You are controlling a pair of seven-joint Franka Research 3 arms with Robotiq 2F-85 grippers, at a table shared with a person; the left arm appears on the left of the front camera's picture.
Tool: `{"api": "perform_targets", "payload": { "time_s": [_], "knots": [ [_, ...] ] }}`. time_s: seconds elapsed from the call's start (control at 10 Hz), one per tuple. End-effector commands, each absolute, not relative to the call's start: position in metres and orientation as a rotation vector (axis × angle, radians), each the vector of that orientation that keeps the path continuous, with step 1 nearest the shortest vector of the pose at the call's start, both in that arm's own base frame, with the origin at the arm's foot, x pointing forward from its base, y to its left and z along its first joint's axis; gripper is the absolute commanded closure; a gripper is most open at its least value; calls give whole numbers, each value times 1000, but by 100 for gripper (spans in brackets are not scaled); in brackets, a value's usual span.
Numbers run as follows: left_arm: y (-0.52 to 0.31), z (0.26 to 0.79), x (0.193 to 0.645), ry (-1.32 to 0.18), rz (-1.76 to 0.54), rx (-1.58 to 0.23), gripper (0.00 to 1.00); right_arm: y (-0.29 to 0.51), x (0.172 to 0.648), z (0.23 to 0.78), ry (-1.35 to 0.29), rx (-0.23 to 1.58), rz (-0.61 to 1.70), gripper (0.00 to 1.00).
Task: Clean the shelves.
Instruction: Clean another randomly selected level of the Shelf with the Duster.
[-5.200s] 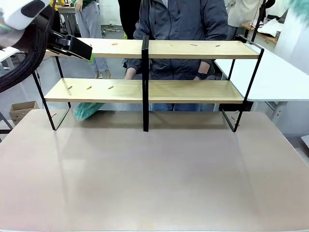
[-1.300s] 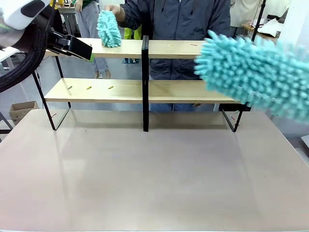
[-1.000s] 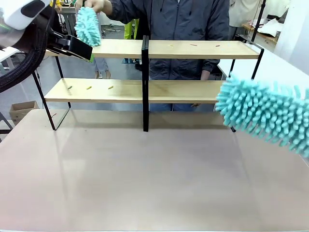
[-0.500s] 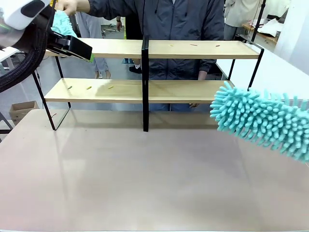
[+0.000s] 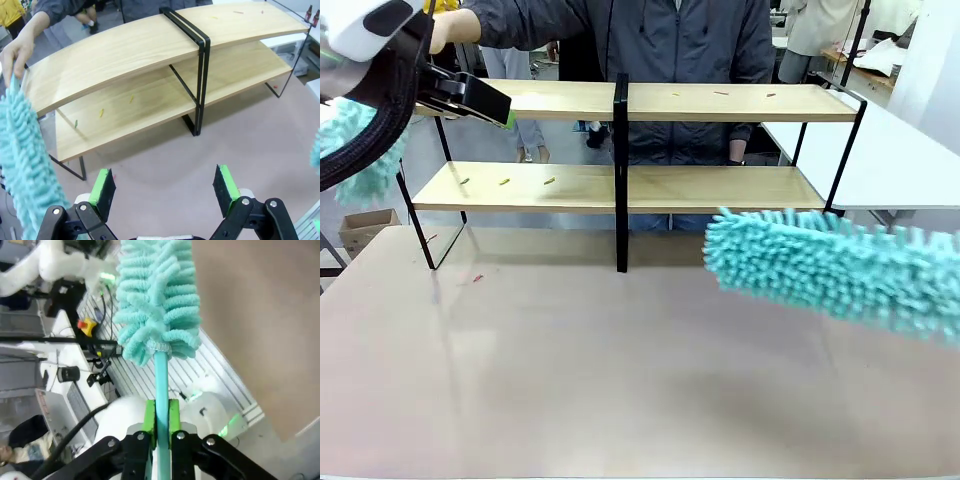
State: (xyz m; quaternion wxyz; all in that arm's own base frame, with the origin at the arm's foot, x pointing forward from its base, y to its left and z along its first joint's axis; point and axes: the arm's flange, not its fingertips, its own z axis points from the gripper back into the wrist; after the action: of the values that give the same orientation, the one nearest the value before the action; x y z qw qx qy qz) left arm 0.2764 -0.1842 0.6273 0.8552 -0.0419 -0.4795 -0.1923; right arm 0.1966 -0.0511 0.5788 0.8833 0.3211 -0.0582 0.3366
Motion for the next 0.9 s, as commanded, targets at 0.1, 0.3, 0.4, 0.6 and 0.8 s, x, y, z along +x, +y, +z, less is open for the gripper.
{"api": "perform_targets", "payload": {
  "time_s": [0.1, 0.3, 0.4, 0.6, 0.8],
  "knots": [
    [-183, 628, 276, -1017, -401, -81, 0, 1, 245, 586, -248, 618, 644, 88],
    [-183, 628, 276, -1017, -401, -81, 0, 20, 261, 618, -426, 604, 604, 88],
    [-183, 628, 276, -1017, -401, -81, 0, 28, 270, 638, -474, 601, 626, 88],
    [-183, 628, 276, -1017, -401, -81, 0, 48, 289, 682, -523, 567, 614, 88],
    [-183, 628, 276, -1017, -401, -81, 0, 70, 322, 724, -515, 497, 568, 88]
  ]
}}
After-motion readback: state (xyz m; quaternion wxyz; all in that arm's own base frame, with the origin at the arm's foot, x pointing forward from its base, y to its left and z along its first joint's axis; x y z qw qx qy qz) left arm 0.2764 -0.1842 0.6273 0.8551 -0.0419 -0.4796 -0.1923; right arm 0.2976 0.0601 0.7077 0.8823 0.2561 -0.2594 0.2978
